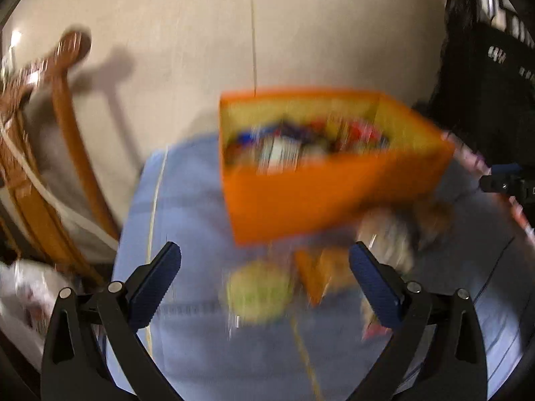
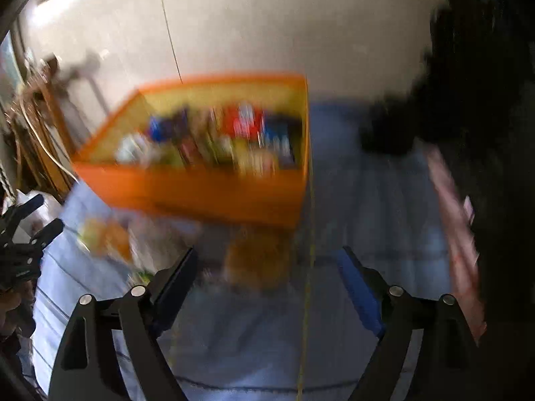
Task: Organize snacks
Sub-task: 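Drop chocolate bar with right tool while left tool drops white packet into box, then grasp round pastry bag with right tool while left tool grasps green-label cake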
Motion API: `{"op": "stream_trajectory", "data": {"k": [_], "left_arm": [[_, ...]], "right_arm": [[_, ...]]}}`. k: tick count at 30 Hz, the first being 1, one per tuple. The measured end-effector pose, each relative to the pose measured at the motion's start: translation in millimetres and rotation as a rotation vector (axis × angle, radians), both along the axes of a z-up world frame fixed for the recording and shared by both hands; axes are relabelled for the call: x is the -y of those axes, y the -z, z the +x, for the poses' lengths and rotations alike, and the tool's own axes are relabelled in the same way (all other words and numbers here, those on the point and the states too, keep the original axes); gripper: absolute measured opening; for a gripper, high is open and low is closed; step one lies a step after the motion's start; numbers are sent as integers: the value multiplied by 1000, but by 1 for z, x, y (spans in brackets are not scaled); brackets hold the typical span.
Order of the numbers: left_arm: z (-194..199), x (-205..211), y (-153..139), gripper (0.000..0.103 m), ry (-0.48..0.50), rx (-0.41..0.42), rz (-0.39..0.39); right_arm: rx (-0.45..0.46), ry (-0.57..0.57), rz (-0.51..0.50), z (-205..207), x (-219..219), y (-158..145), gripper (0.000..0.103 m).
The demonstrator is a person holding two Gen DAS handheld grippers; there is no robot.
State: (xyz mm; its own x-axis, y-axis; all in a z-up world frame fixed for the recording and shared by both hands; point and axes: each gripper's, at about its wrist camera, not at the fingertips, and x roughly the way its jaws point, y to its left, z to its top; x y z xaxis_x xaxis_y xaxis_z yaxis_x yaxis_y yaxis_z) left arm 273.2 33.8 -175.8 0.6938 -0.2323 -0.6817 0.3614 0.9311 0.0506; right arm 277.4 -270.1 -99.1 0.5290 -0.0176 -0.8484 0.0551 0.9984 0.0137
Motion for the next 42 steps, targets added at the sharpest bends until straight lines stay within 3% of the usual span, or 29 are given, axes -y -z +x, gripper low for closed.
{"op": "stream_trajectory", "data": {"k": [6,10,13,14,15,16,19,20,29,36,42], "left_arm": [[14,0,32,99,-56,-31,10],[24,13,37,99,-32,1,35],[39,20,56,99,-27,-46,81],[41,21,60,99,-34,-55,86],[44,19,65,99,-43,-74,77],[46,17,69,98,-59,-93,68],[44,4,70,66,-88,-101,10],[43,2,69,62,-83,-102,-4],[21,-12,52,60,-75,-71,-58],[-12,-19,10,60,-36,1,-103],[-17,-13,-35,59,1,66,-141]], "right_arm": [[-60,2,-57,19,-16,45,86],[-85,14,-77,44,-20,61,86],[-135,4,-103,58,-25,82,86],[-146,0,-111,60,-28,86,85],[-165,-4,-111,61,-29,91,75],[-164,-7,-116,60,-29,93,75],[-153,-31,-112,53,-29,89,75],[-146,-39,-108,48,-28,88,75],[-78,-1,-10,14,-15,63,75],[22,4,76,-16,-10,17,75],[105,2,100,-23,-4,-30,75]]}}
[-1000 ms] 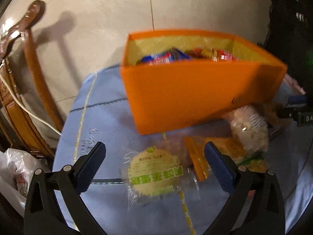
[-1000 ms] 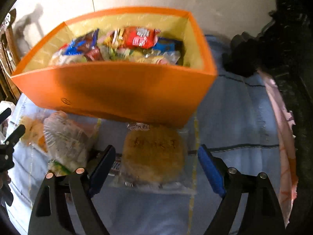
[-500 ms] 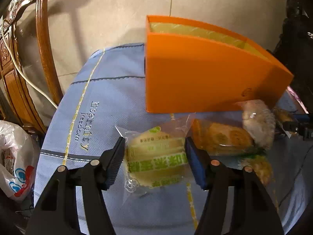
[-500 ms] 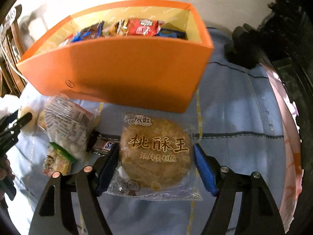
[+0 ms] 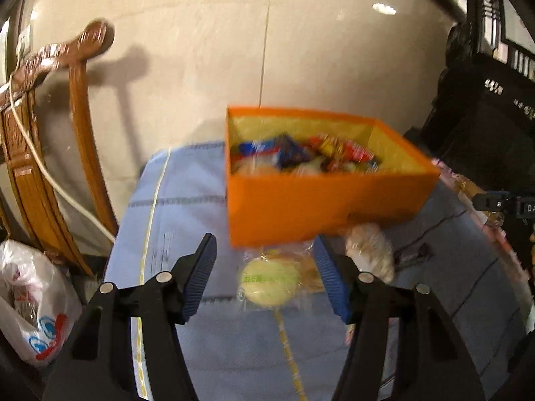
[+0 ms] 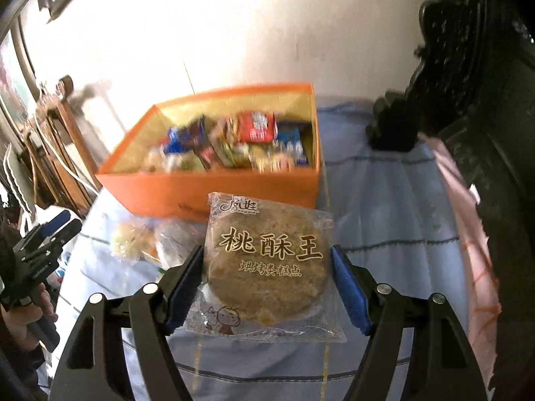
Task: Organize snacks
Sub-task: 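Grasp round pastry bag with right tool while left tool grasps green-label cake, then carry pastry bag with right tool while left tool carries green cake, drop both into box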
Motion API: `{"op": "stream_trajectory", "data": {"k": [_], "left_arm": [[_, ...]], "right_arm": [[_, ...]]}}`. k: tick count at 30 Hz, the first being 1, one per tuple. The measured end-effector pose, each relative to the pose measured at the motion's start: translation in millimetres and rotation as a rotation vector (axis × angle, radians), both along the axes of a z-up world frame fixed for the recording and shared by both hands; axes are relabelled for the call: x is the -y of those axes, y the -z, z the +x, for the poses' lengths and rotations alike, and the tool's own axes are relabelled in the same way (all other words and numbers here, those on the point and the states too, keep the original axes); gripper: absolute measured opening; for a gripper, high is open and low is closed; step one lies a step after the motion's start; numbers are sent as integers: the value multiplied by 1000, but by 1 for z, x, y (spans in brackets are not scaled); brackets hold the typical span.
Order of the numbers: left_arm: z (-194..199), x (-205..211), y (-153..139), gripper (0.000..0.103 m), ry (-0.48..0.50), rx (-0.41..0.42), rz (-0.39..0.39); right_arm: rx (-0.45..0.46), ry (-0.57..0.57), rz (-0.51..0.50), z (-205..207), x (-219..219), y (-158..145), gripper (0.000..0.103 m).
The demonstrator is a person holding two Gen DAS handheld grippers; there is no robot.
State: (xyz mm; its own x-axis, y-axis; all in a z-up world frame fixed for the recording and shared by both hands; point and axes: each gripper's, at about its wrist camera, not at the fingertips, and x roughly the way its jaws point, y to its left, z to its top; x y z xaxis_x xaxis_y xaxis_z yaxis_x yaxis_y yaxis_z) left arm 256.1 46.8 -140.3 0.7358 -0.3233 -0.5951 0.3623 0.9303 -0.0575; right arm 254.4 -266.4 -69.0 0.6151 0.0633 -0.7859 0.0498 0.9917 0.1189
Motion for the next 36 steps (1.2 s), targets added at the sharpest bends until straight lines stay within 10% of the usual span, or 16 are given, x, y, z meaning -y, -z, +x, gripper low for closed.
{"op": "stream_trajectory", "data": {"k": [6,9,11,21,22,23,36], "left_arm": [[7,16,-25,59,5,3,40],[19,6,3,67,-48,-79,44],[22,2,26,91,-78,-109,18],[64,45,86,98,-102,-146,86],[69,44,92,93,-107,-167,77],[72,42,97,58,-103,-197,60],[19,12,79,51,-24,-184,-90]], "right_arm": [[71,-17,-24,5,-7,-44,75],[79,-16,-12,1,-10,-50,75],[72,-26,-2,-5,-16,-47,75],[-3,-52,-12,-33,-41,-22,75],[-4,-54,-17,-35,-41,-23,75],[-3,-57,-27,-38,-41,-25,75],[32,-58,11,-47,-39,-30,75]]}}
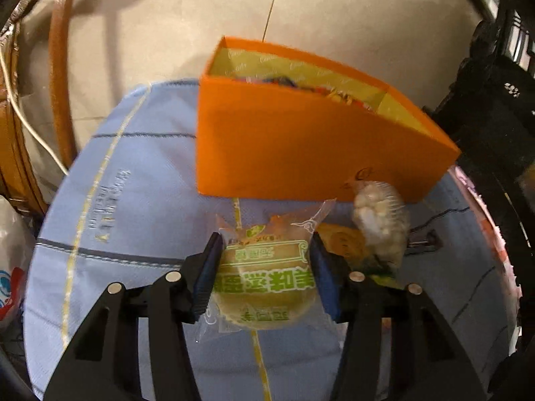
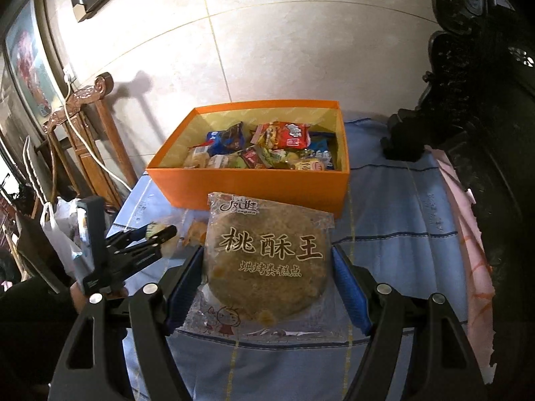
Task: Organize snacks
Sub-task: 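Carry pastry bag with right tool while left tool carries green cake, drop both into box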
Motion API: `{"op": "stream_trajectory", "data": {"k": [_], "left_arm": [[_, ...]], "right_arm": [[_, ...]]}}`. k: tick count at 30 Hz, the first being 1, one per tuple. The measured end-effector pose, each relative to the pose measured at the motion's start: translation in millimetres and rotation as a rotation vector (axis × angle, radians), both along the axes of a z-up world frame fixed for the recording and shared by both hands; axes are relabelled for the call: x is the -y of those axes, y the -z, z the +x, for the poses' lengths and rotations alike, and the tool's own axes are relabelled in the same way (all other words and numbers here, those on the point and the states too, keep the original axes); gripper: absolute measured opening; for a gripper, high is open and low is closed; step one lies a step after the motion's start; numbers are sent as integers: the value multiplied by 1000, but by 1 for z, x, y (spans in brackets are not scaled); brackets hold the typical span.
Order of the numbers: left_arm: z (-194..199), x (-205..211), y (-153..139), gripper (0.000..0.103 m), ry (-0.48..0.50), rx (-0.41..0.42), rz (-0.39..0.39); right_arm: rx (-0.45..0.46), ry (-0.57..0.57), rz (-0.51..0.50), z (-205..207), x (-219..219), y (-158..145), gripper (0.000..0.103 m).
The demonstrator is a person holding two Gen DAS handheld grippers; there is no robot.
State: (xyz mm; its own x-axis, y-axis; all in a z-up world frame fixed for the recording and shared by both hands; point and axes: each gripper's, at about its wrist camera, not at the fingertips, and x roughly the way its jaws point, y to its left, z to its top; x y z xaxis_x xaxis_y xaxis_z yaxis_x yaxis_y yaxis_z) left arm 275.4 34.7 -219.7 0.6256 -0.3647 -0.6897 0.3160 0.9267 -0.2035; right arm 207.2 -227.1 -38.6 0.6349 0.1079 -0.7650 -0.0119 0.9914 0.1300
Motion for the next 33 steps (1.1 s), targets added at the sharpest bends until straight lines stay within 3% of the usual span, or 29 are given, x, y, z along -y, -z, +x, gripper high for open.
{"op": "stream_trajectory", "data": {"k": [8,13,23,30,31,33], "left_arm": [[-31,-10,-42,51,16,60,20],[-21,-2,-93,51,27,136,22],[49,47,-201,52,60,309,92],[101,78,-221,54,25,341,139],[108,82,-220,56,21,342,142],[120,89,-217,94,29,319,160]], "right_arm": [[17,-15,32,1,-7,6,75],[71,-29,23,16,-8,-19,75],[204,-38,-58,96,2,-111,75],[187,-42,-119,165,6,-130,75],[177,-53,-118,175,5,-128,76],[111,-77,-127,199,2,-113,76]]}}
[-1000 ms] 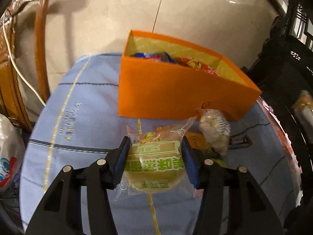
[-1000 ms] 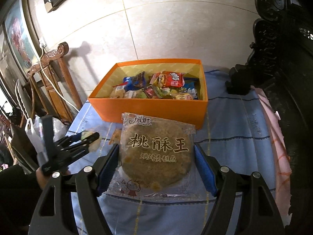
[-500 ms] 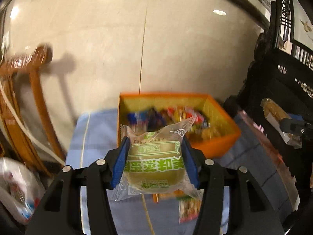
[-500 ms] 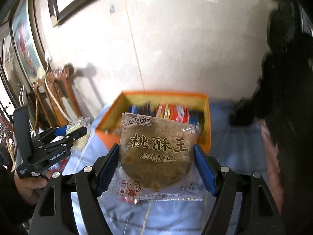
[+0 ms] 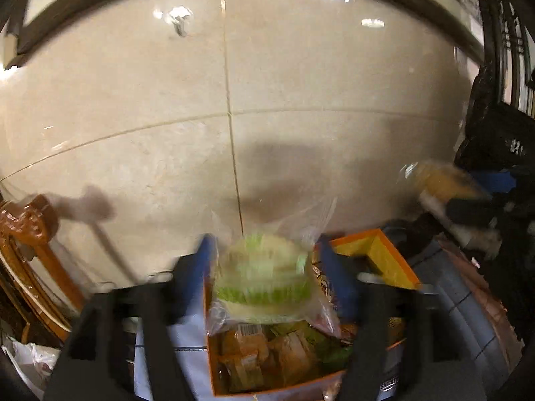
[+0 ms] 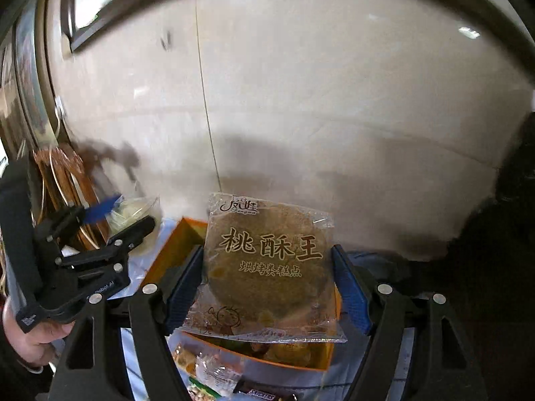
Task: Organize snacks
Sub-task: 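Carry pastry bag with right tool while left tool carries green cake, drop both into box, then grasp Snickers bar with right tool while left tool grasps pink-green candy bag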
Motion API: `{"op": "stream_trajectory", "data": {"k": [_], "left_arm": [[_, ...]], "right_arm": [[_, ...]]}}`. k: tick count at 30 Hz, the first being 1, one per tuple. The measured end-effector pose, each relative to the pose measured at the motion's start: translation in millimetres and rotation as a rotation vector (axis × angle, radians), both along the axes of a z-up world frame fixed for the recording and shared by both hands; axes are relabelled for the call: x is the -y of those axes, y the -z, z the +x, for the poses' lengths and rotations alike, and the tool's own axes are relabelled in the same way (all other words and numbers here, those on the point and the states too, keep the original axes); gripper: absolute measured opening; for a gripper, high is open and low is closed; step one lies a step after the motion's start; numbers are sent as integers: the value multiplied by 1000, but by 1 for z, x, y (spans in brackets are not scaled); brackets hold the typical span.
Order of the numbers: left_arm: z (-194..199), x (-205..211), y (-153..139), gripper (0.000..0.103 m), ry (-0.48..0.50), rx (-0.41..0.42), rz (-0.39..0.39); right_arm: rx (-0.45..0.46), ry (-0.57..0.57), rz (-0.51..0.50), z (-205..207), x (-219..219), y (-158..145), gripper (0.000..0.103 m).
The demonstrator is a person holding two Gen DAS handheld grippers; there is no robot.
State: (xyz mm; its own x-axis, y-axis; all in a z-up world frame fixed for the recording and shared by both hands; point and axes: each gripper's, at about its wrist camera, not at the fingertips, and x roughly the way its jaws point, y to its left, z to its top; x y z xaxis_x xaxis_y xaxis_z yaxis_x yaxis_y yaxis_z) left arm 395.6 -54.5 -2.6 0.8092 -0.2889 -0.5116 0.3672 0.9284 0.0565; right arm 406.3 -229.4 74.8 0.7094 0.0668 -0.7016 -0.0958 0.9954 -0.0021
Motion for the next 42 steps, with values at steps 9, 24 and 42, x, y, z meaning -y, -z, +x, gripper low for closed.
{"op": "stream_trajectory", "data": {"k": [9,24,42], "left_arm": [[-41,-12,41,99,48,-26,18],[-186,30,237,99,212,-256,102],[-147,38,268,99,72,-350,121]], "right_arm": [[-1,-10,-95,-36,3,38,88],[-315,-140,-174,-133,-1,246,94],[-366,-214,-101,-104,5,292,69]]}}
